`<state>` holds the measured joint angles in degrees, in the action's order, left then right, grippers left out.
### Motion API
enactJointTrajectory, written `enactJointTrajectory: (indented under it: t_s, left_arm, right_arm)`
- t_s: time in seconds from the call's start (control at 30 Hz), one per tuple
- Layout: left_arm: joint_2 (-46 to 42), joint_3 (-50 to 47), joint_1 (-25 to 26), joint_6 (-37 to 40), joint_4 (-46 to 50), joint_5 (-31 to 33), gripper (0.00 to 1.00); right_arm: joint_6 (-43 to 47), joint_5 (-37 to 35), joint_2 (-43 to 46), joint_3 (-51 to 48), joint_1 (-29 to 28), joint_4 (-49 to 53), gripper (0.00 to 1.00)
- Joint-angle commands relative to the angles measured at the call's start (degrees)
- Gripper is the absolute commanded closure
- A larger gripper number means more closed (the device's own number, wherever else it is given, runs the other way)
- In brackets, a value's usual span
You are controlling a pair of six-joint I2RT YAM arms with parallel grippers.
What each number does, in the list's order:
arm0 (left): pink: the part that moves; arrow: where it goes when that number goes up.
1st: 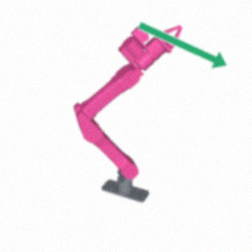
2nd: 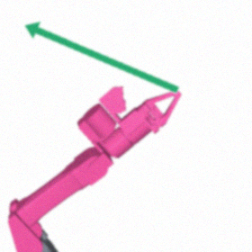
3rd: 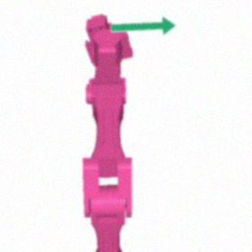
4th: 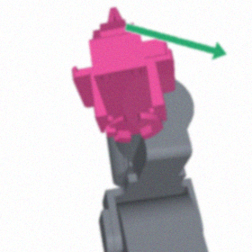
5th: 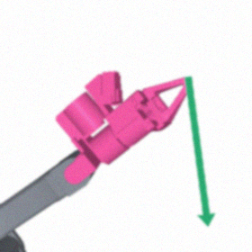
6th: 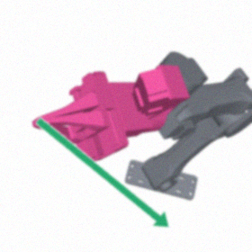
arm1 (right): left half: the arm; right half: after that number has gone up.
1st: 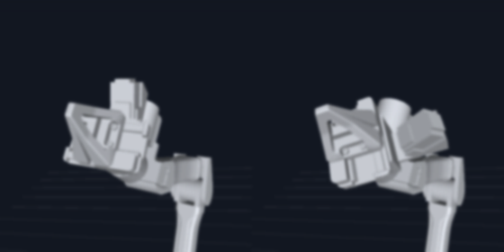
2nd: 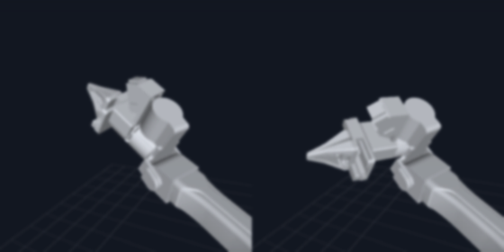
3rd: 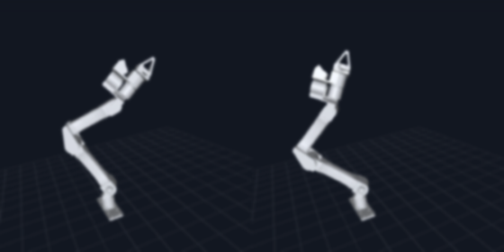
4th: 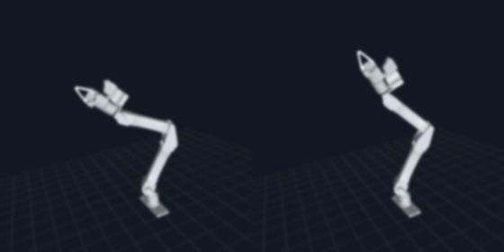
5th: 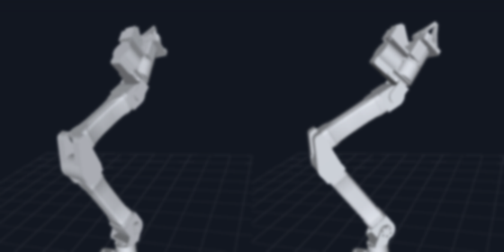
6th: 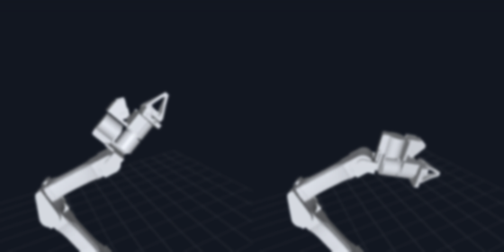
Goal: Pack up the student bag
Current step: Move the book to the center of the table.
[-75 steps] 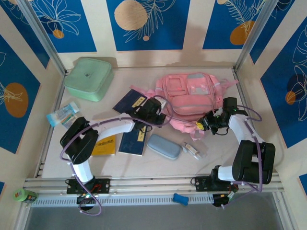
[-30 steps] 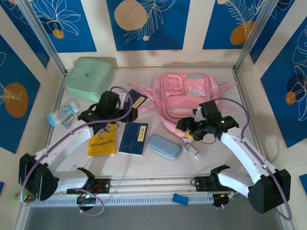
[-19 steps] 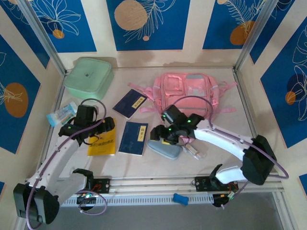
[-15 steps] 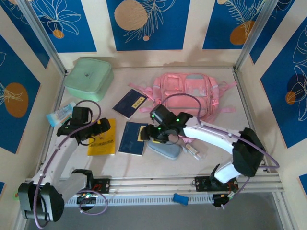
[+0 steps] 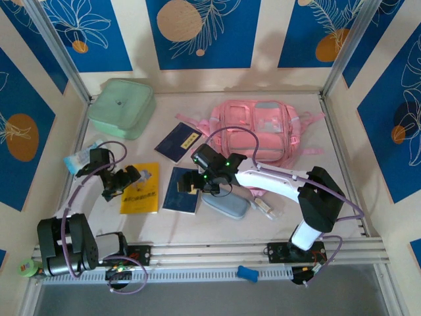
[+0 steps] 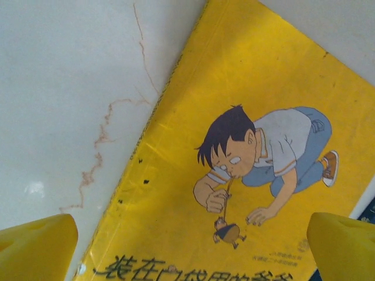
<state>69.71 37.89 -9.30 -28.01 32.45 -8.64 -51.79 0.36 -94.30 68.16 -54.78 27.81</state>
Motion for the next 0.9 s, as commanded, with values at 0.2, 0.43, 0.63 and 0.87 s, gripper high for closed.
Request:
enactJointTrajectory:
  t_s: [0.2,0.43,0.63,0.87]
  left_arm:
    - [4.49,-2.84,-0.42,-0.41,-4.33,-4.45,0.01]
    - [-3.19,-7.40,5.96,-7.90,-1.55,-5.93,0.01]
    - [-13.94,-8.28,14.96,-14.77,2.02,-4.34,0.01]
    - [-16.80,-6.26,14.84,-12.10,8.78,0.55,0.01]
  right_arm:
    - [3.51,-0.18,0.00,0.86,1.17,2.57,0.03]
    - [6.13,0.76,2.11,-1.62,5.95,4.80,0.02]
    - [8.24,0.87,1.23,0.31,7.09,6.66,0.07]
    - [6.00,3.31,-6.74,7.11,2.62,6.96,0.25]
